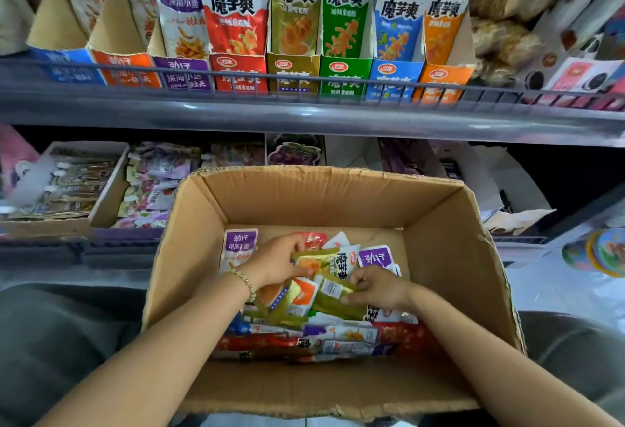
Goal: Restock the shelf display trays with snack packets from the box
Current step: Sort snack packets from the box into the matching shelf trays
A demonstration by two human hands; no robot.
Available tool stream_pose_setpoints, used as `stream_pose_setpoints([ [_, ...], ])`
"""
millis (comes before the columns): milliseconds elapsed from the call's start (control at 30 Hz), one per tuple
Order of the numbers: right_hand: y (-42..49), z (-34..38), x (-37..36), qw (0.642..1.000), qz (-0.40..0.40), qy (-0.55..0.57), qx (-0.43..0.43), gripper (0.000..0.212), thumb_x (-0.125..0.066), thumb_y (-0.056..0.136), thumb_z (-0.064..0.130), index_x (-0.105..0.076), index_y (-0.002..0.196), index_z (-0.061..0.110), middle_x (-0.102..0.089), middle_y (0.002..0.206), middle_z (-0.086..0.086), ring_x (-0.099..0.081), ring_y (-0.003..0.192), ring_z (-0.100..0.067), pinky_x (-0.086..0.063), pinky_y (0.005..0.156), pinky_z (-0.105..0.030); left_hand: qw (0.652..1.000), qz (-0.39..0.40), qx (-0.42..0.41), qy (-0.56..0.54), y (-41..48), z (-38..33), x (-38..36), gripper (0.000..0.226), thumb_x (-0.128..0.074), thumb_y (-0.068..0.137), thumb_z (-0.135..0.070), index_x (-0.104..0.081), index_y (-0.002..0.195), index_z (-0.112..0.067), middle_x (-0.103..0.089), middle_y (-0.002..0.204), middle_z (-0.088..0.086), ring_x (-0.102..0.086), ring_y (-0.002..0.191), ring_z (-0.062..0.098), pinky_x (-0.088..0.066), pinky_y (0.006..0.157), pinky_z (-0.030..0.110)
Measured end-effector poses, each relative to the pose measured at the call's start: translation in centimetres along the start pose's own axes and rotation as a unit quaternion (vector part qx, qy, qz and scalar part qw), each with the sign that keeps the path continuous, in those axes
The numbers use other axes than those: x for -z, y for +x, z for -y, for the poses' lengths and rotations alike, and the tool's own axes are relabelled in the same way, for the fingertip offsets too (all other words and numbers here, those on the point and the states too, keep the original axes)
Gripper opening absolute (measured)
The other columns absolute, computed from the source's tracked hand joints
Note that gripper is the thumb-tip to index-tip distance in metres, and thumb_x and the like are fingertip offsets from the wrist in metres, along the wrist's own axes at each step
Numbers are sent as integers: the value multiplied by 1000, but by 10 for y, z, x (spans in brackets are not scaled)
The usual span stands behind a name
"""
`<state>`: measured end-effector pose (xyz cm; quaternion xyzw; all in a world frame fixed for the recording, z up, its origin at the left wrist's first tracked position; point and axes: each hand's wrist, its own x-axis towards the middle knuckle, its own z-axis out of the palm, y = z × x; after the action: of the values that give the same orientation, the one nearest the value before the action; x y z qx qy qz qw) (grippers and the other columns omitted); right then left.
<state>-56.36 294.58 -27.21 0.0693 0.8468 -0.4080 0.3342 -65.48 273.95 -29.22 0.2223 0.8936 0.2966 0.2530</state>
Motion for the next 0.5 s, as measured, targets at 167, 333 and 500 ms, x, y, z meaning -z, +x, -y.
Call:
stream_pose_setpoints([
  [167, -21, 23, 38, 985, -86, 120, 93, 15, -66, 90, 17, -71, 101, 9, -73, 91, 4, -64, 69, 6, -46, 62, -7, 998, -19, -4, -55, -5, -13, 34, 12, -71, 85, -25, -67, 82, -14, -70, 83, 3, -66, 83, 23, -48, 70, 32],
  [333, -34, 37, 62, 958, -113, 209, 161, 20, -59, 94, 21, -71, 103, 8, -75, 97, -7, -70, 85, -15, -52, 75, -22, 987, -64, -17, -147, -35, -34, 65, 19, -65, 87, -35, -66, 92, -17, -72, 91, -1, -67, 86, 15, -49, 81, 35],
  [500, -30, 54, 57, 891, -245, 312, 221, 21, -53, 97, 18, -71, 105, 11, -75, 100, -7, -70, 90, -19, -54, 81, -30, 927, -87, 17, -365, -56, -44, 59, 25, -51, 91, -40, -59, 113, -30, -73, 105, -4, -70, 93, 14, -55, 87, 41],
])
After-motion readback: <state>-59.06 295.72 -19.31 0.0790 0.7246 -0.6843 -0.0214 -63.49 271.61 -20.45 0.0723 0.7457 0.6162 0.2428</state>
